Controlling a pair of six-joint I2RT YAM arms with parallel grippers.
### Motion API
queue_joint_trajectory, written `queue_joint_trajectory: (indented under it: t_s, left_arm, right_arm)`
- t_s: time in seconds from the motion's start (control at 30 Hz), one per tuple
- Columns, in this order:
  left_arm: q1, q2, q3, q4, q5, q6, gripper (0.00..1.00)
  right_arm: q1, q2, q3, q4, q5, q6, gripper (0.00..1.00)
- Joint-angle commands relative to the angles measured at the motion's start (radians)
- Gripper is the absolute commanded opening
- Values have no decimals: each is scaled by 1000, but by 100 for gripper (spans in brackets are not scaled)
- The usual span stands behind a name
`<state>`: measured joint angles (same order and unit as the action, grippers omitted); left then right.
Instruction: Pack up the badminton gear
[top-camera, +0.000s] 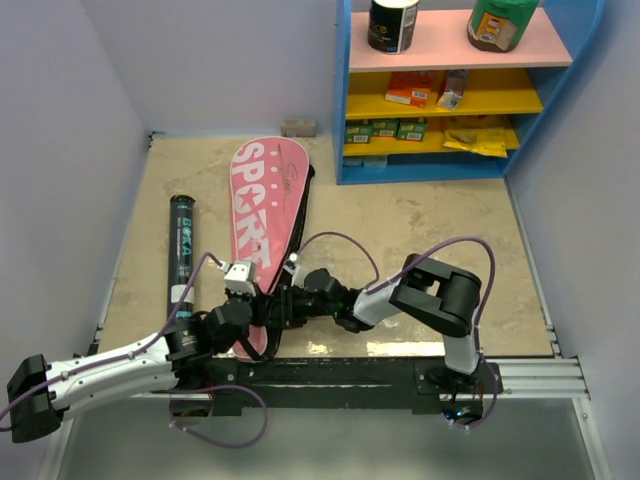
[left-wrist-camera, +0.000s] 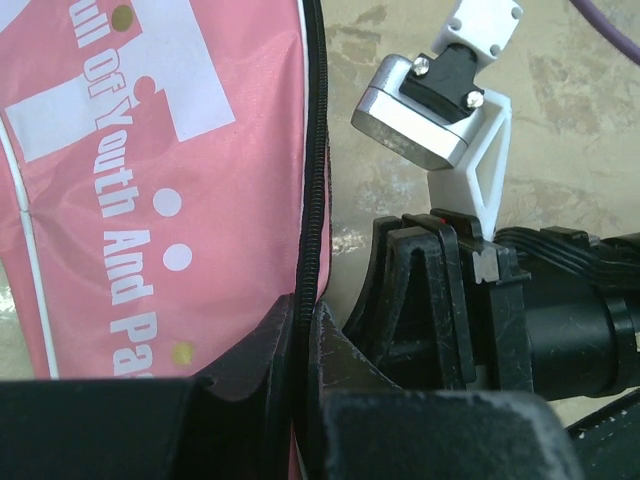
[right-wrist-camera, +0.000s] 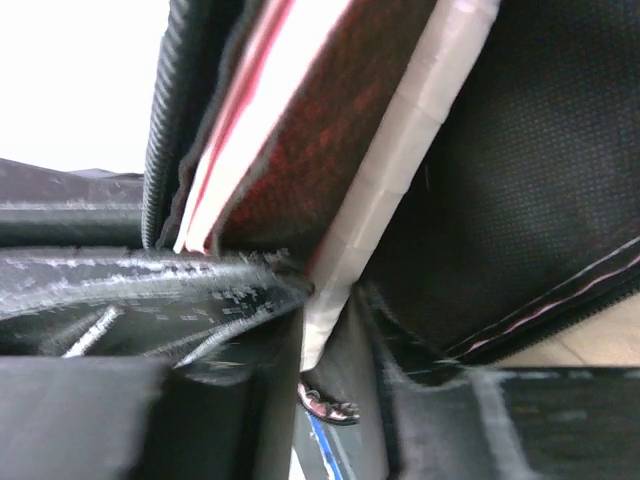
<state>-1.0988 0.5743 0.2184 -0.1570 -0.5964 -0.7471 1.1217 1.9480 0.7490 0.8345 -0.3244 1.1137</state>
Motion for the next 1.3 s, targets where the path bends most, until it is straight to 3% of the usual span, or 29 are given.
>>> queue_joint_trajectory:
  t_s: [0.0, 0.23, 0.43, 0.63, 0.87, 1.0, 1.27]
  left_arm:
    - [-12, -24, 27, 122, 95, -24, 0]
    - [-12, 1, 44, 50, 47, -47, 0]
    - [-12, 64, 65, 36, 43, -41, 0]
    - [-13, 102, 81, 37, 124, -34, 0]
    - [-16, 47, 36, 34, 175, -75, 0]
    - [-16, 48, 26, 28, 181, -83, 0]
    - [-18, 76, 13, 94, 225, -83, 0]
  right_arm:
    - [15, -154, 32, -27, 68, -101, 34]
    - [0, -409, 15, -593, 321, -282, 52]
    - [-166, -557, 12, -831, 531, -377, 61]
    - [-339, -379, 203, -802, 522, -449, 65]
    - [-494, -147, 374, -623, 435, -413, 68]
    - [-549, 3, 478, -516, 348, -382, 70]
    - [-588, 233, 653, -469, 251, -322, 71]
